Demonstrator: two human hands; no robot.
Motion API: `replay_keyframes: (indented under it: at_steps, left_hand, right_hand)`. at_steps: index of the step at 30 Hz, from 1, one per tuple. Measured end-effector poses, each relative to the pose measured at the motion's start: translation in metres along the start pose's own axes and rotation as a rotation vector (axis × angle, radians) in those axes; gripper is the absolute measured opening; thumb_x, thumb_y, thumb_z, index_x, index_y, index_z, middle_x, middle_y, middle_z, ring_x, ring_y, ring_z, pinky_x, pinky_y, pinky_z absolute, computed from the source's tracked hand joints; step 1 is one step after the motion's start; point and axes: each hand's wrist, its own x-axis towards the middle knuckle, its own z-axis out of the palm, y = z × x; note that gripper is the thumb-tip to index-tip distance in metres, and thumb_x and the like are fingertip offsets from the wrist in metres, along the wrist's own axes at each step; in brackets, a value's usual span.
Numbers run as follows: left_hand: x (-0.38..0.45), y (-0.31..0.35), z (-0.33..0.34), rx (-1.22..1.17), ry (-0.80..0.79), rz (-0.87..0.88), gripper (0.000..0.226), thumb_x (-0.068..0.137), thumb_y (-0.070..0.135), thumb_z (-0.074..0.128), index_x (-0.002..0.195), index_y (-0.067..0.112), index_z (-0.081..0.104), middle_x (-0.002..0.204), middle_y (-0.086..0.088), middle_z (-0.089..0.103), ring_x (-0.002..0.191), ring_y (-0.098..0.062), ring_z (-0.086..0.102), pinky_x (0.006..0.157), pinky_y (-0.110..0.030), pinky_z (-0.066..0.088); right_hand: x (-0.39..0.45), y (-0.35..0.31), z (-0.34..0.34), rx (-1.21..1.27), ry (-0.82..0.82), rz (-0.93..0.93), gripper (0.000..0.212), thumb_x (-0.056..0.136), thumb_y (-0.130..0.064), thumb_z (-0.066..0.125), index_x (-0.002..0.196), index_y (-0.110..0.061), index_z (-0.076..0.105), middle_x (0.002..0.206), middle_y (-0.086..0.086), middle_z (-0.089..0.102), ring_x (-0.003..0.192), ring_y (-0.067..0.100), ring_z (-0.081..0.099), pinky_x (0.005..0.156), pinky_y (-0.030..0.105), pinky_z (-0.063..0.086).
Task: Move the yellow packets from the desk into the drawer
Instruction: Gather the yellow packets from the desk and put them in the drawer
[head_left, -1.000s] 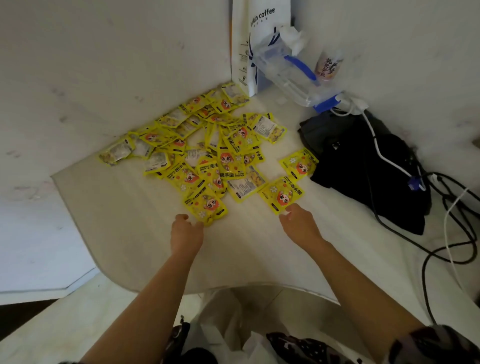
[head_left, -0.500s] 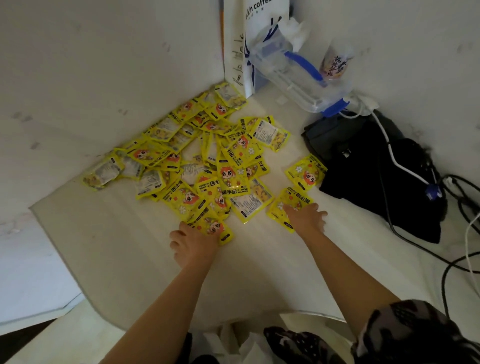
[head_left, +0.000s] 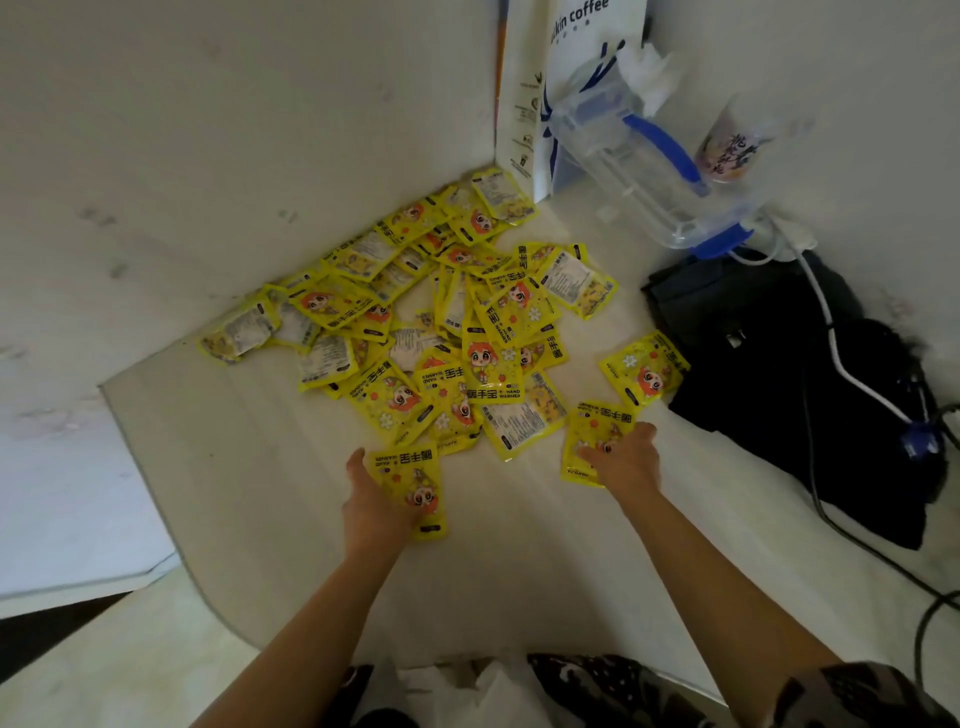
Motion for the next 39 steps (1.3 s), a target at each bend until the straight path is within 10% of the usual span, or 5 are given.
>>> replay_keyframes:
  at_steps: [8, 13, 22, 29, 39]
  left_hand:
    - [-0.002, -0.029, -0.027, -0.056, 0.019, -0.040, 0.042, 0.061, 0.025, 0.087, 0.096, 0.019, 0.064, 0.090, -0.002, 0.070, 0.082, -0.025, 0.067, 0.075, -0.043, 0.057]
    - [0.008, -0.017, -0.043, -0.290, 0.063, -0.010, 0.033, 0.065, 0.017, 0.086, 0.091, 0.020, 0.067, 0.087, -0.001, 0.071, 0.079, -0.021, 0.068, 0.070, -0.037, 0.056]
    - [0.055, 0.034, -0.029, -0.503, 0.090, -0.090, 0.025, 0.072, 0.013, 0.080, 0.093, 0.015, 0.067, 0.093, -0.010, 0.072, 0.086, -0.027, 0.069, 0.079, -0.045, 0.058]
    - [0.066, 0.050, -0.008, -0.173, 0.208, -0.059, 0.028, 0.077, 0.018, 0.074, 0.099, 0.005, 0.061, 0.112, -0.014, 0.050, 0.096, -0.033, 0.054, 0.088, -0.044, 0.050]
    - [0.077, 0.064, 0.000, -0.585, 0.179, -0.279, 0.016, 0.073, 0.012, 0.075, 0.078, 0.019, 0.061, 0.088, -0.006, 0.069, 0.085, -0.028, 0.067, 0.078, -0.048, 0.058]
  right_hand:
    - [-0.002, 0.019, 0.001, 0.098, -0.011, 0.007, 0.055, 0.065, -0.029, 0.084, 0.106, -0.004, 0.057, 0.099, 0.015, 0.068, 0.088, 0.034, 0.067, 0.076, 0.046, 0.057]
    - [-0.007, 0.018, -0.007, 0.238, -0.093, -0.077, 0.018, 0.072, -0.018, 0.080, 0.079, -0.005, 0.069, 0.074, 0.014, 0.067, 0.068, 0.027, 0.063, 0.065, 0.036, 0.052]
    - [-0.005, -0.065, 0.003, 0.259, -0.245, -0.255, 0.019, 0.082, -0.017, 0.071, 0.069, -0.018, 0.056, 0.070, 0.005, 0.057, 0.070, 0.024, 0.053, 0.065, 0.036, 0.042]
    - [0.011, -0.109, 0.036, 0.293, -0.295, -0.211, 0.009, 0.084, -0.021, 0.067, 0.092, -0.017, 0.064, 0.094, 0.007, 0.067, 0.091, 0.027, 0.064, 0.085, 0.042, 0.053]
    - [0.019, -0.125, 0.054, 0.351, -0.292, -0.137, 0.027, 0.082, -0.020, 0.069, 0.108, -0.012, 0.065, 0.109, 0.011, 0.068, 0.102, 0.030, 0.064, 0.092, 0.046, 0.053]
